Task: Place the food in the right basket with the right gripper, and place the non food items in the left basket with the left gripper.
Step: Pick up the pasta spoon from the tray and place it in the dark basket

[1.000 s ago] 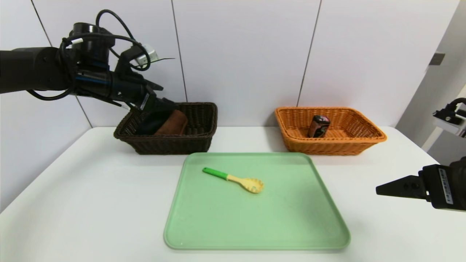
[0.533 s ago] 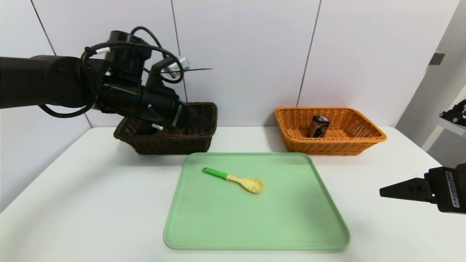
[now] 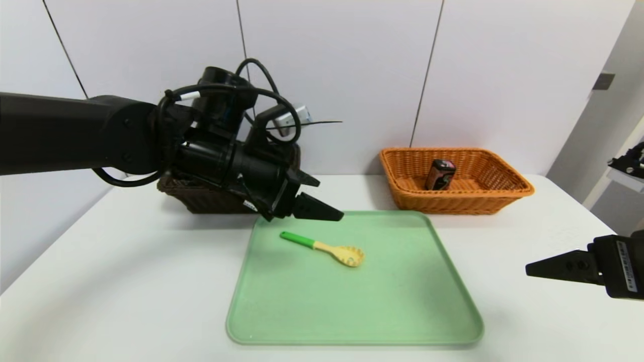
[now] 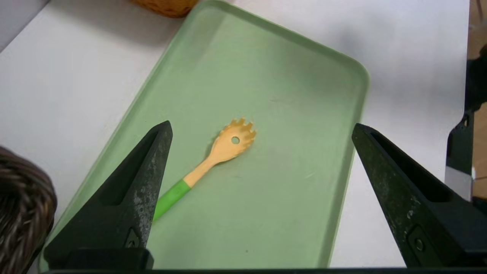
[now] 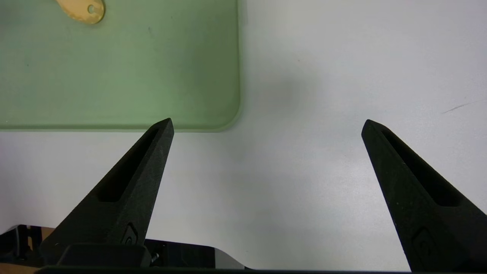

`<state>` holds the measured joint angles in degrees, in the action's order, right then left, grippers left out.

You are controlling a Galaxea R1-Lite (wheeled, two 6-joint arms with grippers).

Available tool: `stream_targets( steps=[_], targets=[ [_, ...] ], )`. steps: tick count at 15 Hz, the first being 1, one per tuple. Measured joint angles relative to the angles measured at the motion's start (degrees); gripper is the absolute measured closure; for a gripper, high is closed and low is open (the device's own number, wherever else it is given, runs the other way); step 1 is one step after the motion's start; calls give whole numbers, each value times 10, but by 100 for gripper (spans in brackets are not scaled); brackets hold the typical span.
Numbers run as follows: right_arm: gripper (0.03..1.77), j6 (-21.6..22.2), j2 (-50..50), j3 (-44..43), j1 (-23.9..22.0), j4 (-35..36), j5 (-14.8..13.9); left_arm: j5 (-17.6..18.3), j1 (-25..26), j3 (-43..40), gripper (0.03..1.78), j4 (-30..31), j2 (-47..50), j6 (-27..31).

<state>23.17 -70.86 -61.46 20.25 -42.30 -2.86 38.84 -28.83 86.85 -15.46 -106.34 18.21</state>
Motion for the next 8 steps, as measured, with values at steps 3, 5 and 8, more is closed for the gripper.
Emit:
stream_targets(
  steps=[3, 5, 8],
  targets=[
    [9, 0, 0, 0, 0, 0, -1, 16, -7, -16, 14, -3, -29, 123],
    [9, 0, 3, 1, 0, 0, -1, 40, -7, -21, 13, -3, -53, 190],
    [9, 0, 7, 4, -3, 0, -2, 41, -6, -21, 12, -7, -85, 250]
  ],
)
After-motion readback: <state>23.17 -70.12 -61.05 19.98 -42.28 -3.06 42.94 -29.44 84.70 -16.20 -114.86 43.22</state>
